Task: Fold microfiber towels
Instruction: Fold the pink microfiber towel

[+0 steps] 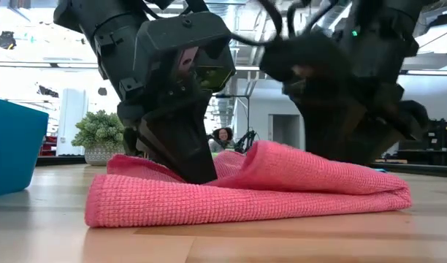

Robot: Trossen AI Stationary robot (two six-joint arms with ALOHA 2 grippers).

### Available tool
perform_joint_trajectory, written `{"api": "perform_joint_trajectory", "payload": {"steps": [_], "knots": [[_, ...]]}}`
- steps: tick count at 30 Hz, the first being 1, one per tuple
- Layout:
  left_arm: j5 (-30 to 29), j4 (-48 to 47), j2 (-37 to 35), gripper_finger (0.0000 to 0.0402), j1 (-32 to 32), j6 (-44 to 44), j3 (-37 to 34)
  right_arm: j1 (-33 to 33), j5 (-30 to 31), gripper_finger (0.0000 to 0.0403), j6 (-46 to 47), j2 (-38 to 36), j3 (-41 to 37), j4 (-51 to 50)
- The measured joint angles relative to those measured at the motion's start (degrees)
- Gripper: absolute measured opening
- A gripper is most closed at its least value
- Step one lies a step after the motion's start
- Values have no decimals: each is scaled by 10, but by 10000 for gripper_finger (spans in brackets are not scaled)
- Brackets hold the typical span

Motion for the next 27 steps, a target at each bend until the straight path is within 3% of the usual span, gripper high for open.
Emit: {"api": "perform_joint_trajectory", "payload": {"steps": [4, 12, 19, 27], "knots": [[9, 5, 0, 10, 4, 3, 0, -3, -18, 166, 3, 7, 1, 5], [9, 16, 1, 10, 14, 3, -1, -3, -4, 13, -6, -43, -1, -46], [8, 35, 4, 10, 33, 14, -1, -7, 0, 33, -11, -51, -1, -20], [39, 86, 27, 10, 46, 17, 0, 4, -5, 5, -20, -51, 9, 32]]}}
